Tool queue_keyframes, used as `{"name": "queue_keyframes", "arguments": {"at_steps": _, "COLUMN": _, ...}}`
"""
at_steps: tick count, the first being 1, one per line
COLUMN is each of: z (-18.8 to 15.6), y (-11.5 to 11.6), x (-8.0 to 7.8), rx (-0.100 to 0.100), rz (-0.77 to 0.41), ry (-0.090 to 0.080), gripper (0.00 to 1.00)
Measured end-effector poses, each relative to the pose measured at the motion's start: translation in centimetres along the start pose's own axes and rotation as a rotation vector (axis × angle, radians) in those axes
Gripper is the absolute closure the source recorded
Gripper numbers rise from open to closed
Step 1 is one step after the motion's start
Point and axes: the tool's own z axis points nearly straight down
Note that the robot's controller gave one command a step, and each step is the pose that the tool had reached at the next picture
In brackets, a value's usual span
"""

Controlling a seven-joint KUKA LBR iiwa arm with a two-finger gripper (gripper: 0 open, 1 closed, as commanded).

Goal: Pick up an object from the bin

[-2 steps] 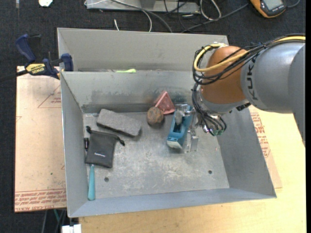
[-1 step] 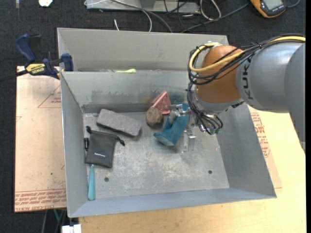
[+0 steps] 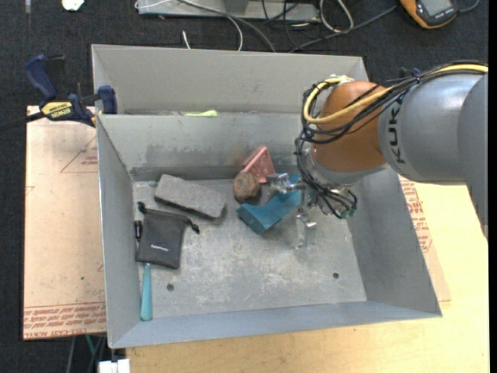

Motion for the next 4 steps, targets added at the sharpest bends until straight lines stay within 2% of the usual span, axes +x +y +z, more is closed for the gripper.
{"name": "queue_keyframes", "arguments": {"at_steps": 1, "z": 0.0, "y": 1.1, "x": -1.1, "rx": 0.001, "rz": -0.029, "ry": -0.004, "gripper": 1.0}}
{"name": "queue_keyframes", "arguments": {"at_steps": 2, "z": 0.0, "y": 1.1, "x": -1.1, "rx": 0.001, "rz": -0.03, "ry": -0.004, "gripper": 1.0}}
{"name": "queue_keyframes", "arguments": {"at_steps": 3, "z": -6.1, "y": 1.6, "x": -1.2, "rx": -0.002, "rz": -0.038, "ry": 0.008, "gripper": 1.0}}
{"name": "queue_keyframes", "arguments": {"at_steps": 4, "z": -4.5, "y": 4.0, "x": -2.4, "rx": -0.001, "rz": -0.293, "ry": -0.002, "gripper": 1.0}}
